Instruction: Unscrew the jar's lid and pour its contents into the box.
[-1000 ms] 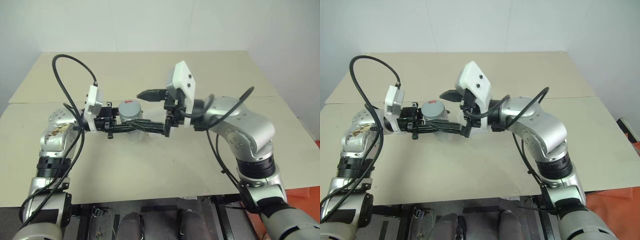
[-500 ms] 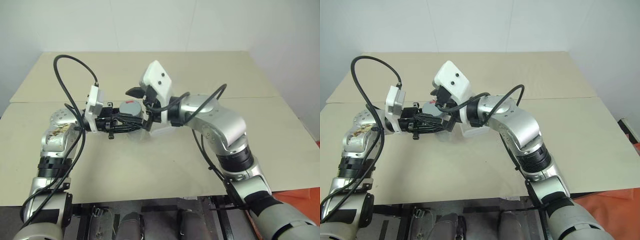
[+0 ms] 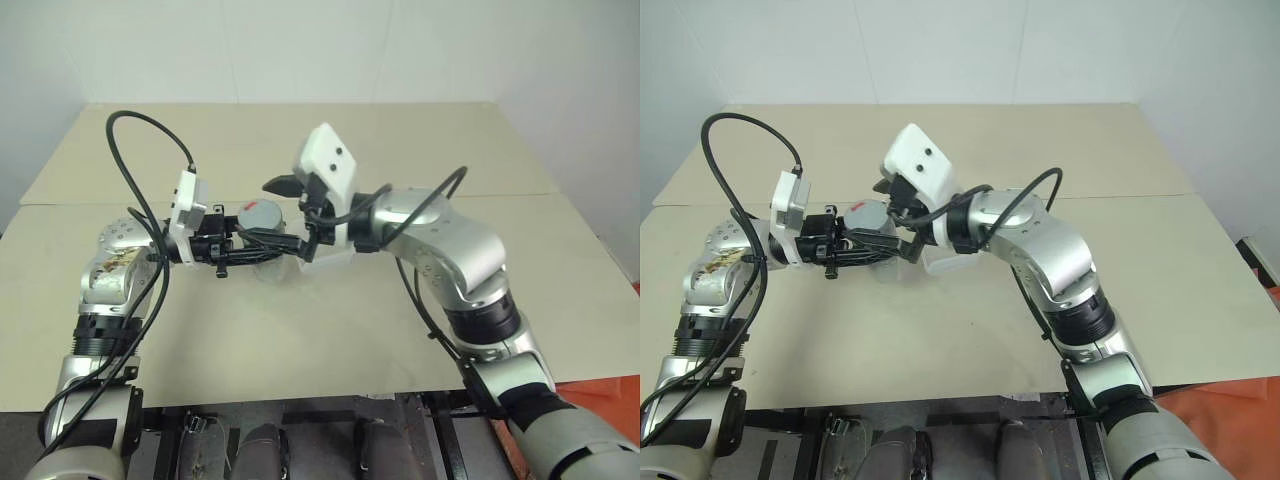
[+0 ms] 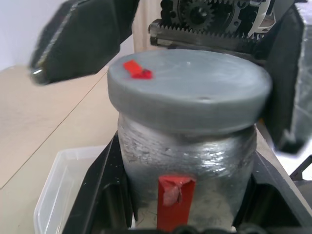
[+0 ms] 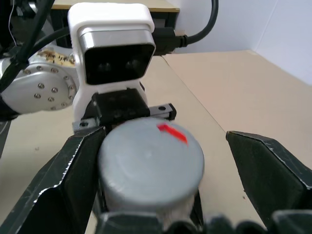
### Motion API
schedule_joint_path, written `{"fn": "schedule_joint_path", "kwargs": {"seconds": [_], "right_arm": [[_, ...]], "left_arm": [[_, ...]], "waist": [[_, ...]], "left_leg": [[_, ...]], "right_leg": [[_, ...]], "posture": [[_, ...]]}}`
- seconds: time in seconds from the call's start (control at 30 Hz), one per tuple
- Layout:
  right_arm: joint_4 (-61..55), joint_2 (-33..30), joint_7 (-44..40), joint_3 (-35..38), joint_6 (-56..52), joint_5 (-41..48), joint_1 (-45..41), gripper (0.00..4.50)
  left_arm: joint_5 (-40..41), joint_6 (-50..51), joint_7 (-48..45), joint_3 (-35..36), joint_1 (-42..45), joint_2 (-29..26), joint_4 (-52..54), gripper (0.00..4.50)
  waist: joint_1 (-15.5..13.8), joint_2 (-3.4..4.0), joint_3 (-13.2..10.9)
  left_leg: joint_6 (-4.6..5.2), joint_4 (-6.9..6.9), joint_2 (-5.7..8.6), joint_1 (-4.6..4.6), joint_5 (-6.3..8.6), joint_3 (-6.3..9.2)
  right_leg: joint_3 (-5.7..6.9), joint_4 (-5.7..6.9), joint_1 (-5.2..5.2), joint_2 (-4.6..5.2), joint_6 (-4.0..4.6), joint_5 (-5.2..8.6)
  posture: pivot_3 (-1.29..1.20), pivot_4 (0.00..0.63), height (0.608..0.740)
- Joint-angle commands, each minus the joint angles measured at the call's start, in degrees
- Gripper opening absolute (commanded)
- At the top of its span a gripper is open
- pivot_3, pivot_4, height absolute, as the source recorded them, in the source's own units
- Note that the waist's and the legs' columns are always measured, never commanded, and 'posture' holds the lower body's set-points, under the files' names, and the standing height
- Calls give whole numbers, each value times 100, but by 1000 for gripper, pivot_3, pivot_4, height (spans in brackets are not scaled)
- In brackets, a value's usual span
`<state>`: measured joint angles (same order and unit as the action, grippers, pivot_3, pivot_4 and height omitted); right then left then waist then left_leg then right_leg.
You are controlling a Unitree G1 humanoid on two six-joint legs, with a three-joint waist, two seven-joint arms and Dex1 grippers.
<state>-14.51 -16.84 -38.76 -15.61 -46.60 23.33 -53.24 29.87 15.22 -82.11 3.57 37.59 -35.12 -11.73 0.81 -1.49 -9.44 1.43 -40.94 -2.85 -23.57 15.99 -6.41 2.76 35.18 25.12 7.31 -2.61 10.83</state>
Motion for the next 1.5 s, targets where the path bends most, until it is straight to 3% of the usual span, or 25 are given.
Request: {"fn": "schedule_joint_path", "kwargs": {"seconds": [0.03, 0.57, 0.87, 1.17, 1.5], "right_arm": [[-196, -221, 19, 357, 79, -9, 61, 4480], [-803, -651, -392, 486, -6, 498, 405, 4480], [-855, -316, -143, 582, -512, 997, 119, 4480], [-655, -37, 403, 457, -1261, 984, -319, 4480], [-534, 61, 474, 214, -1303, 861, -492, 4480]], "left_arm": [[176, -22, -91, 132, 11, -91, 248, 2007], [151, -75, -152, 97, 35, -131, 186, 2007], [122, -109, -166, 59, 83, -93, 140, 2007], [115, -137, -198, 46, 85, -68, 140, 2007], [104, -164, -183, 52, 47, -68, 177, 2007]], "waist": [[4, 0, 0], [-3, 0, 0], [1, 0, 0], [-6, 0, 0], [-2, 0, 0]], "left_leg": [[0, 0, 0, 0, 0, 0], [0, 0, 0, 0, 0, 0], [0, 0, 0, 1, 0, 0], [0, -1, 0, -1, 0, 0], [0, 0, 0, -1, 0, 0]], "right_leg": [[0, 0, 0, 0, 0, 0], [0, 0, 0, 0, 0, 0], [0, 1, 0, 0, 0, 0], [0, 1, 1, 0, 0, 0], [0, 1, 1, 0, 0, 0]], "posture": [[0, 150, 740], [0, 150, 740], [0, 150, 740], [0, 150, 740], [0, 150, 740]]}}
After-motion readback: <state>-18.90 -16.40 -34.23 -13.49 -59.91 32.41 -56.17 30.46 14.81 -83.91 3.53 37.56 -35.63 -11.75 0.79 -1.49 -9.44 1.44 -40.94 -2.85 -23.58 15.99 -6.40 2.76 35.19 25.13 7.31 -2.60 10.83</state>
